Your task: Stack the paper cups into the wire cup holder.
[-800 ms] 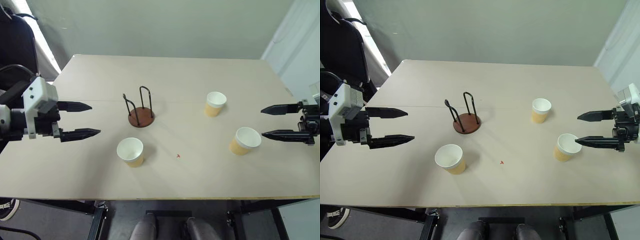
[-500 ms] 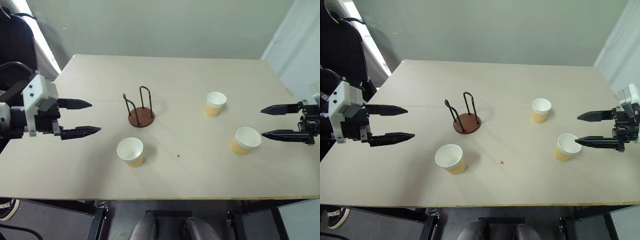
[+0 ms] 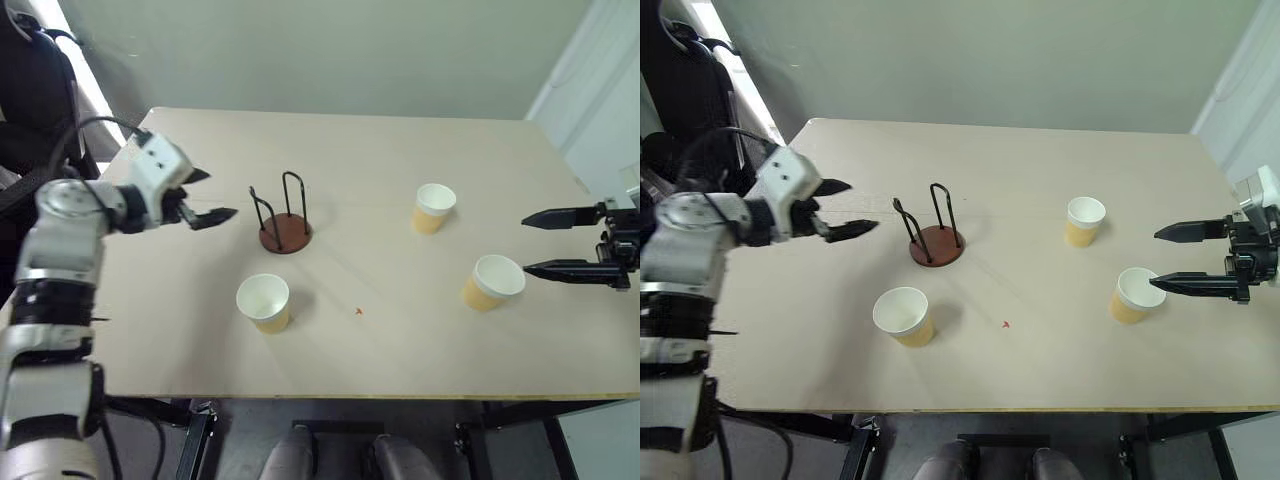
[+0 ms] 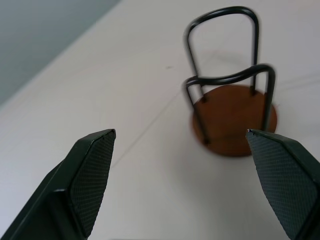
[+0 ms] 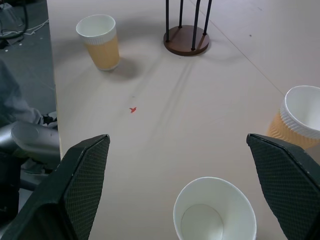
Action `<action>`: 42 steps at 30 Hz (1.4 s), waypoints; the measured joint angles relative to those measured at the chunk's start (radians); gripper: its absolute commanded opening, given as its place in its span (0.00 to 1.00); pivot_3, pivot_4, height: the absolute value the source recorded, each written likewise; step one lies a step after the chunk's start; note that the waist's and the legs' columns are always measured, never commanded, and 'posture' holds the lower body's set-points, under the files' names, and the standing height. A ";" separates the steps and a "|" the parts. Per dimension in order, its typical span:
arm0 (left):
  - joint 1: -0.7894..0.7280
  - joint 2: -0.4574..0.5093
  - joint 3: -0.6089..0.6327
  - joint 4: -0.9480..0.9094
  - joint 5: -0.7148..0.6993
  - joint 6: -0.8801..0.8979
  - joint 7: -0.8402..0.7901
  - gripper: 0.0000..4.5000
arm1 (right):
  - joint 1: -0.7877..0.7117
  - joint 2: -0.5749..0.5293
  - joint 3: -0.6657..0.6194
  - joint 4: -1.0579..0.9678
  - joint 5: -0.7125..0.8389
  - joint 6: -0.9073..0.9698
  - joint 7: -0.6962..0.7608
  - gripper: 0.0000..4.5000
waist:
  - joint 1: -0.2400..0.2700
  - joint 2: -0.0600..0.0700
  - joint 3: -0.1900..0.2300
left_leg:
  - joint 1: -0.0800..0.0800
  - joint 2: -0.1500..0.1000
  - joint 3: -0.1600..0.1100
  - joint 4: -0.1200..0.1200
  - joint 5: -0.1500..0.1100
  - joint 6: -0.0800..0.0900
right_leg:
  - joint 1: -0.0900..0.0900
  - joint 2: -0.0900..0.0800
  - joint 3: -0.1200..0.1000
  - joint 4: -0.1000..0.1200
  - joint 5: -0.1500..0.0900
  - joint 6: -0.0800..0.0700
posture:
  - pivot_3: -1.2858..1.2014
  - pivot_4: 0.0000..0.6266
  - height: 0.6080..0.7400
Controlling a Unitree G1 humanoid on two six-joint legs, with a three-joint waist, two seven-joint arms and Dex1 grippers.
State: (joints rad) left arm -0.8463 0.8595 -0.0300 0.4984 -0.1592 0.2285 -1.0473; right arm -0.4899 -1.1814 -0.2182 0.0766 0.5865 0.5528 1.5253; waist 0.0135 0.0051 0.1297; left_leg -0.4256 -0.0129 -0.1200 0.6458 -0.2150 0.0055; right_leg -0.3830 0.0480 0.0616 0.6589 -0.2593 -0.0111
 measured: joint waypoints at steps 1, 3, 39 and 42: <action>-0.033 -0.022 -0.014 0.055 0.017 -0.021 0.002 1.00 | 0.005 -0.001 -0.005 -0.004 0.004 0.003 0.002 0.99 | 0.000 0.000 0.000 | 0.000 0.000 0.000 0.001 0.000 0.000 | 0.000 0.000 0.000 0.000 0.000 0.001 | 0.52 0.24 1.00; -0.097 -0.059 -0.032 0.151 0.048 -0.064 0.012 1.00 | 0.016 -0.003 -0.016 -0.016 0.016 0.011 0.004 0.99 | 0.001 0.000 0.000 | -0.001 0.000 0.000 0.001 0.000 0.000 | 0.000 0.000 0.000 -0.001 -0.001 0.002 | 0.52 0.24 1.00; -0.353 -0.275 0.003 0.595 0.134 -0.253 -0.048 0.00 | 0.247 -0.049 -0.284 -0.244 0.088 0.134 -0.081 1.00 | 0.010 0.000 0.000 | -0.010 -0.004 0.017 0.023 -0.002 0.011 | 0.001 0.000 0.021 -0.009 0.004 0.026 | 0.52 0.24 1.00; -0.341 -0.283 0.010 0.455 0.088 -0.149 -0.119 0.00 | 0.237 -0.049 -0.279 -0.241 0.088 0.128 -0.084 1.00 | 0.011 -0.001 0.000 | -0.011 -0.004 0.018 0.024 -0.002 0.012 | 0.001 -0.001 0.021 -0.010 0.004 0.027 | 0.52 0.24 1.00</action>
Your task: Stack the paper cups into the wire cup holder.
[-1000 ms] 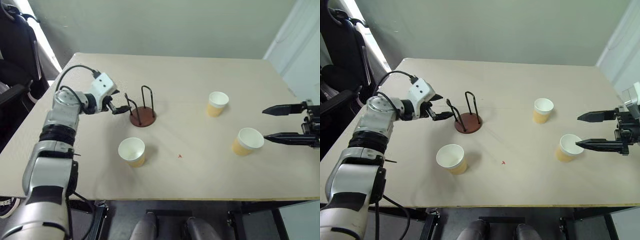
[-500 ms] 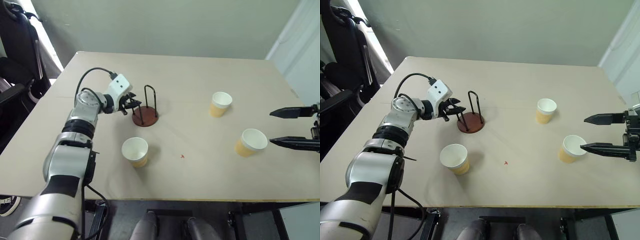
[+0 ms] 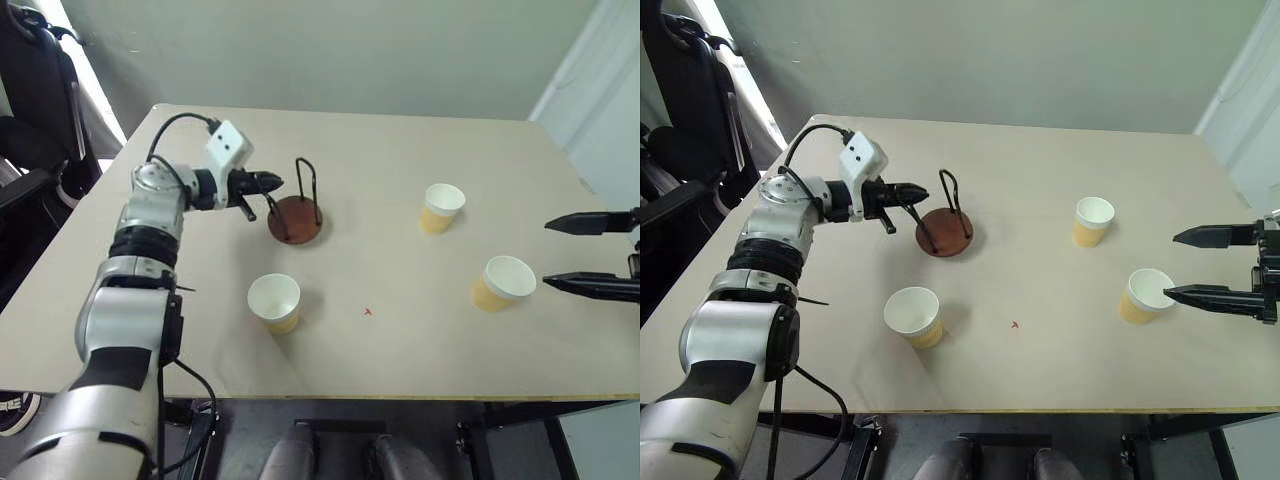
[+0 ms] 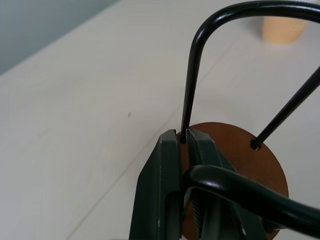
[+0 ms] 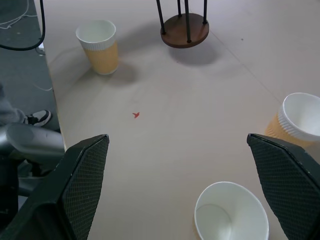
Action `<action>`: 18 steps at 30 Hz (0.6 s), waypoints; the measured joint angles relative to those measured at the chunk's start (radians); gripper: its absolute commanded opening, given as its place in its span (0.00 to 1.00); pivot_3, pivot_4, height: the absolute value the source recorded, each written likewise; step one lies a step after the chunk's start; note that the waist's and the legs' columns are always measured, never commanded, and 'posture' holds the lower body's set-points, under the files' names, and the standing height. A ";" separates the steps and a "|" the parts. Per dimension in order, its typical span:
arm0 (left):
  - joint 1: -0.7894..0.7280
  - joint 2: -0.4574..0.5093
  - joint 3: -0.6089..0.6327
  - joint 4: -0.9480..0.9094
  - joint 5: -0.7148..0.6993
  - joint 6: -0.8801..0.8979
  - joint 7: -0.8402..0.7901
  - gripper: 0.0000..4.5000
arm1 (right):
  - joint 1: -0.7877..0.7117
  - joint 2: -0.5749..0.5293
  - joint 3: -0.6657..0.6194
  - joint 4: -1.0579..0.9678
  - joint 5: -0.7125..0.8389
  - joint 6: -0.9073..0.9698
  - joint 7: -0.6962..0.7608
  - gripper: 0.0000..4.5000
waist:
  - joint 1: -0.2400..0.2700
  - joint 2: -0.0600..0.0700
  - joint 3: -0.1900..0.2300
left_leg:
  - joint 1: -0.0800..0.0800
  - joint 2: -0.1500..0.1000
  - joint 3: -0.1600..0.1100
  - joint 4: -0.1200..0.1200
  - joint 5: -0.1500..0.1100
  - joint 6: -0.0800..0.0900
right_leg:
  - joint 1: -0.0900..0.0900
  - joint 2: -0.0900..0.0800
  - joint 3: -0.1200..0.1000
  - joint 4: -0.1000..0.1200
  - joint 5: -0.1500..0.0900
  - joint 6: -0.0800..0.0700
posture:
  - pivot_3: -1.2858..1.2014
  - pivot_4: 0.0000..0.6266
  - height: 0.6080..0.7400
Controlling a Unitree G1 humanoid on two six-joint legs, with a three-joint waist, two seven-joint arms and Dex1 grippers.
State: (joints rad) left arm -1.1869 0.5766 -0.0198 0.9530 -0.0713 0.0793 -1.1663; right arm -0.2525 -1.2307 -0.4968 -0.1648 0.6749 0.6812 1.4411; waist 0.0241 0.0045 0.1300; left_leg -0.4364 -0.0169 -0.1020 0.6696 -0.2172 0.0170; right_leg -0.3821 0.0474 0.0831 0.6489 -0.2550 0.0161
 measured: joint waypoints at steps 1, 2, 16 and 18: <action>0.018 -0.010 -0.001 -0.110 -0.035 0.061 -0.044 0.00 | -0.005 0.000 0.004 0.000 0.000 -0.002 -0.001 1.00 | 0.002 0.000 0.000 | 0.000 0.000 0.001 0.001 0.000 0.000 | 0.000 0.000 0.000 0.000 0.000 0.000 | 0.52 0.24 1.00; 0.032 -0.015 -0.003 -0.186 -0.063 0.105 -0.071 0.00 | -0.008 0.000 0.006 0.000 0.000 -0.003 -0.002 1.00 | 0.002 0.000 0.000 | 0.000 0.000 0.001 0.001 0.000 0.001 | 0.000 0.000 0.001 0.000 0.000 0.000 | 0.52 0.24 1.00; 0.320 -0.086 -0.135 -0.959 -0.266 0.666 0.013 0.00 | -0.005 0.007 0.009 -0.002 0.002 -0.013 -0.011 1.00 | 0.000 0.000 0.000 | 0.009 0.001 0.006 0.010 -0.005 0.007 | 0.007 0.000 0.003 0.007 0.000 0.002 | 0.52 0.24 1.00; 0.353 -0.087 -0.166 -0.999 -0.267 0.687 0.037 0.00 | -0.002 0.009 0.009 -0.002 0.002 -0.013 -0.011 1.00 | 0.000 0.000 0.000 | 0.012 0.001 0.006 0.009 -0.006 0.008 | 0.010 0.000 0.003 0.007 0.000 0.002 | 0.52 0.24 1.00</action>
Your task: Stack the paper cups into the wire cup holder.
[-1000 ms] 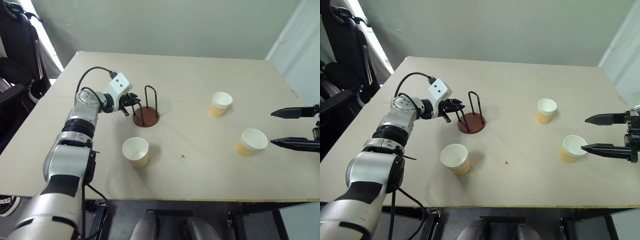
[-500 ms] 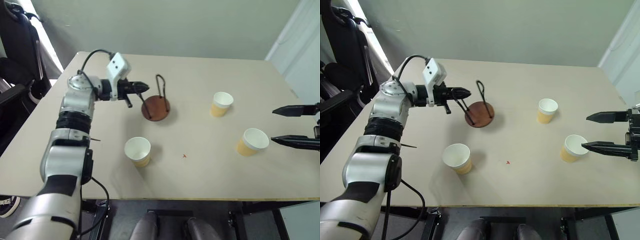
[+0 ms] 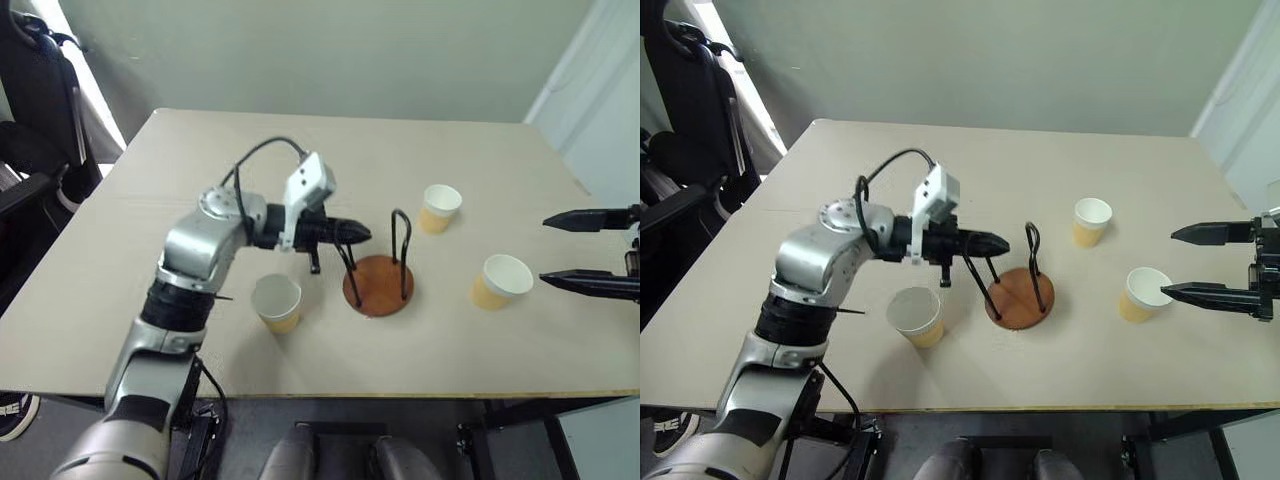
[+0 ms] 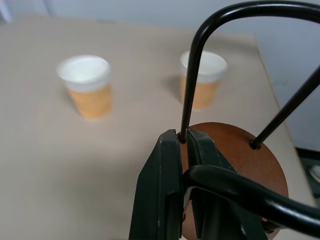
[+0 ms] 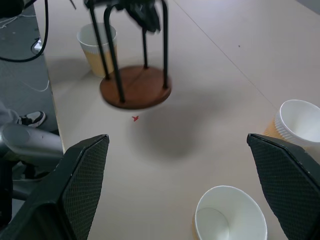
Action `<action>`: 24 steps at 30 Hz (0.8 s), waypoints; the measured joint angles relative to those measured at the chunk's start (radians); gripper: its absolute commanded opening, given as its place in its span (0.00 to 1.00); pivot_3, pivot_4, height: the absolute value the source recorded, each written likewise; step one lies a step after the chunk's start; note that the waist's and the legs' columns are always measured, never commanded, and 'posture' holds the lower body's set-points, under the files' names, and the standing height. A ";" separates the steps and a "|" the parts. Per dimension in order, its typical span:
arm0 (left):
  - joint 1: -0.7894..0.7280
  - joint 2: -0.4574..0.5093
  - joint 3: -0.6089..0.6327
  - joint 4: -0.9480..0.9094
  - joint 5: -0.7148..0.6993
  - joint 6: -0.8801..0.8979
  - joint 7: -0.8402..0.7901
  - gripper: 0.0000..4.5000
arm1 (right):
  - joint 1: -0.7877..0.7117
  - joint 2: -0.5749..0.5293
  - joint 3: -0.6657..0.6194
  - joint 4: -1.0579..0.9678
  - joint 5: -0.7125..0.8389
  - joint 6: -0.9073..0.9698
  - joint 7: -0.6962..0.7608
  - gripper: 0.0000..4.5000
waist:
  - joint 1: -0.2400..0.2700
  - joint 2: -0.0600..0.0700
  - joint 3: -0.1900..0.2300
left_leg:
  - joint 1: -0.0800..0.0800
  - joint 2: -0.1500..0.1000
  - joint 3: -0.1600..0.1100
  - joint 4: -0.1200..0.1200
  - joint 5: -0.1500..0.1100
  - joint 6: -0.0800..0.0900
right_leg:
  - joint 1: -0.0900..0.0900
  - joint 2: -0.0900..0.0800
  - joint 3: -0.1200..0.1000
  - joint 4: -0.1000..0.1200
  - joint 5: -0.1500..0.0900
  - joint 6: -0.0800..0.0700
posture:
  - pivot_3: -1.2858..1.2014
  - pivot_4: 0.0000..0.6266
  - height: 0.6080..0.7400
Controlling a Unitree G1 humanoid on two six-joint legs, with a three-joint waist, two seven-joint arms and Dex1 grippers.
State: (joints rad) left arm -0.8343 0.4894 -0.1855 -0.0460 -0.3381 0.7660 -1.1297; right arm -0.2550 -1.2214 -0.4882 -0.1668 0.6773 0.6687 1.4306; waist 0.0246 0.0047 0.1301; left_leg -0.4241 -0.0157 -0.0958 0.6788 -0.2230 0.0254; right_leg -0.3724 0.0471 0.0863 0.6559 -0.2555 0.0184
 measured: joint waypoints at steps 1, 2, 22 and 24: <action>0.014 0.003 -0.020 -0.013 0.009 -0.002 0.007 0.00 | 0.001 0.000 0.000 0.000 0.001 0.000 0.000 1.00 | 0.000 0.000 0.000 | 0.001 0.000 0.000 0.000 -0.001 0.002 | 0.001 0.000 0.000 0.000 0.000 0.000 | 0.52 0.24 1.00; 0.030 0.009 -0.047 -0.023 0.023 -0.017 0.012 0.00 | 0.004 0.000 0.000 -0.001 0.003 0.000 0.000 1.00 | 0.000 0.000 0.000 | 0.001 0.000 0.000 0.000 -0.002 0.004 | 0.001 0.000 0.000 0.000 0.000 0.000 | 0.52 0.24 1.00; 0.112 0.022 -0.156 -0.033 0.095 -0.097 0.052 0.40 | 0.054 0.000 -0.022 -0.043 0.028 0.013 -0.012 1.00 | 0.000 0.000 0.000 | 0.001 0.000 0.000 -0.001 -0.005 0.005 | 0.001 0.000 0.000 -0.001 0.000 -0.001 | 0.52 0.24 1.00; 0.112 0.021 -0.167 -0.023 0.109 -0.113 0.056 0.56 | 0.051 0.000 -0.022 -0.042 0.028 0.013 -0.016 1.00 | 0.000 0.000 0.000 | 0.001 0.000 0.000 -0.001 -0.006 0.005 | 0.001 0.000 0.000 -0.001 0.000 -0.001 | 0.52 0.24 1.00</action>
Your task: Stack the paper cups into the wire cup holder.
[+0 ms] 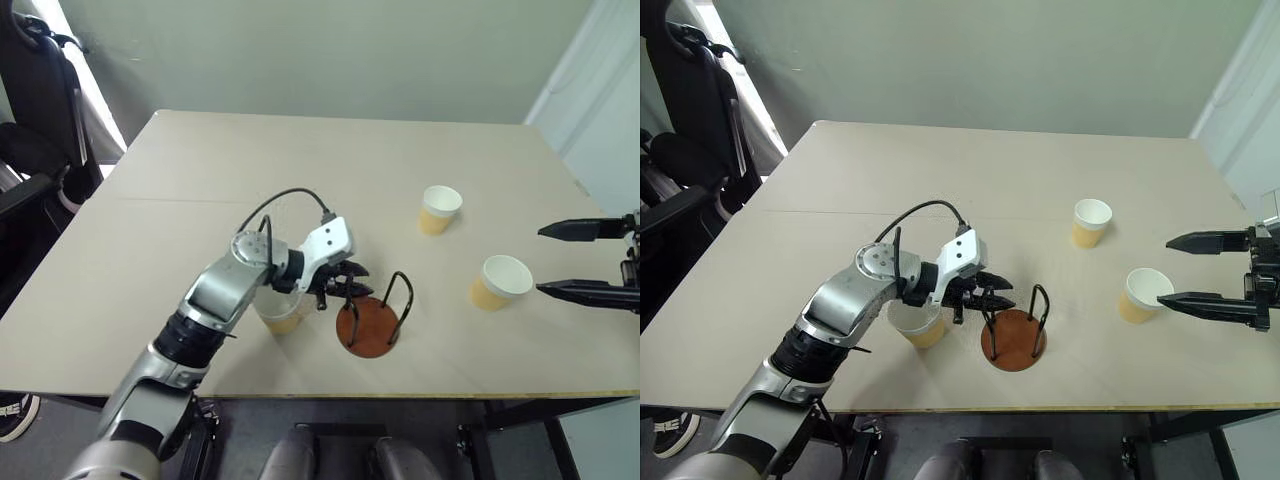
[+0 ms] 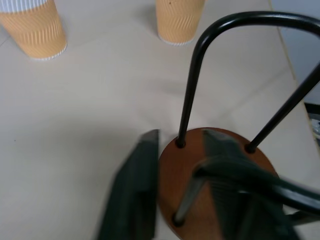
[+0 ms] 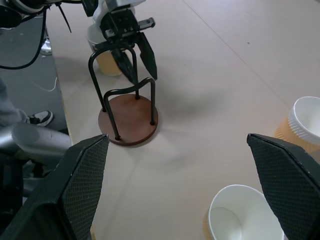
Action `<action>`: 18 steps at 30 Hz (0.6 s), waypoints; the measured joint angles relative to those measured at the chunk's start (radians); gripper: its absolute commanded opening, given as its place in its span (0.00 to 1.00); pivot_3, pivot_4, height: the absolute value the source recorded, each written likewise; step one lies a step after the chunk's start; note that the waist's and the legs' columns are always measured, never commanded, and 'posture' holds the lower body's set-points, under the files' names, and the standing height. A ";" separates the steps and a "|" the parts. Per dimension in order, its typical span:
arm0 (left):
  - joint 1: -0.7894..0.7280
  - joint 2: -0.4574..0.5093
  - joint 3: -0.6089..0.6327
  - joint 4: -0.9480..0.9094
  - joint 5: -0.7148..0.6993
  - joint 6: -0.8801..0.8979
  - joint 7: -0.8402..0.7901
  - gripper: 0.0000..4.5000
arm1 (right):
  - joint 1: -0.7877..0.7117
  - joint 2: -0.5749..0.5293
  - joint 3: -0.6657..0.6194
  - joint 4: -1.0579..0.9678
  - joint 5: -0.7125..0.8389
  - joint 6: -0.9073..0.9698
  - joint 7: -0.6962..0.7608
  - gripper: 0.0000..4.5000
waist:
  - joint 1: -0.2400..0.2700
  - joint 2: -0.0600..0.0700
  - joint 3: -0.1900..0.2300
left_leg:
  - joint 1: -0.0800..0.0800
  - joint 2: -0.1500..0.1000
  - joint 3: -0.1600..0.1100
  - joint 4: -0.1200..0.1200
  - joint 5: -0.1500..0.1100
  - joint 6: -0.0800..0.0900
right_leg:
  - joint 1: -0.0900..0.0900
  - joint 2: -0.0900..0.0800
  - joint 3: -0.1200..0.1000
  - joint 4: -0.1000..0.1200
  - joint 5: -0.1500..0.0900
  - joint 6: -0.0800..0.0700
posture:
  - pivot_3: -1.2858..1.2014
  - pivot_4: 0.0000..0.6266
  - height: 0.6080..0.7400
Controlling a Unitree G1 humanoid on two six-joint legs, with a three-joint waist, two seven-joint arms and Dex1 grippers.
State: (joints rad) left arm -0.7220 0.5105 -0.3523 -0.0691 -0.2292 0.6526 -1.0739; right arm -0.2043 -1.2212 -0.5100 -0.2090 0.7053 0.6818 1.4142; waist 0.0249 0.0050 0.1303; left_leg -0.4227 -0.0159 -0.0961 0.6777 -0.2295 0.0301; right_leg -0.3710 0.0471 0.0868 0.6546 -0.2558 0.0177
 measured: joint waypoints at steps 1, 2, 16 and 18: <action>0.000 0.000 -0.003 0.002 0.004 -0.006 0.002 0.64 | -0.002 0.000 0.000 0.001 0.000 0.000 -0.002 1.00 | 0.000 0.000 0.000 | 0.000 0.000 0.000 0.000 0.000 0.000 | 0.000 0.000 0.000 0.000 0.000 0.000 | 0.52 0.24 1.00; 0.000 0.000 -0.005 0.002 0.010 -0.012 0.003 0.72 | -0.004 0.000 0.001 0.001 0.000 0.000 -0.003 1.00 | 0.000 0.000 0.000 | 0.000 0.000 0.000 0.000 0.000 0.000 | 0.000 0.000 0.000 0.000 0.000 0.000 | 0.52 0.24 1.00; -0.041 0.212 0.007 -0.085 -0.002 -0.045 -0.153 0.88 | -0.012 0.000 0.017 0.012 -0.002 -0.005 -0.005 1.00 | 0.000 0.000 0.000 | 0.000 0.000 0.000 -0.007 0.000 0.000 | -0.001 0.000 0.000 -0.005 0.000 -0.001 | 0.52 0.24 1.00; -0.041 0.231 0.008 -0.099 -0.003 -0.047 -0.171 0.88 | -0.013 -0.001 0.031 0.015 -0.007 -0.010 -0.006 1.00 | 0.001 0.000 0.000 | 0.000 0.000 0.000 -0.008 0.000 0.000 | -0.001 0.000 0.000 -0.006 0.000 -0.001 | 0.52 0.24 1.00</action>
State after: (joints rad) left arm -0.7635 0.7412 -0.3439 -0.1679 -0.2327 0.6054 -1.2444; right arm -0.2175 -1.2221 -0.4789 -0.1943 0.6984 0.6722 1.4080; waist 0.0260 0.0055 0.1304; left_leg -0.4231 -0.0157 -0.0964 0.6698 -0.2299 0.0298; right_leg -0.3719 0.0470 0.0872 0.6483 -0.2553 0.0167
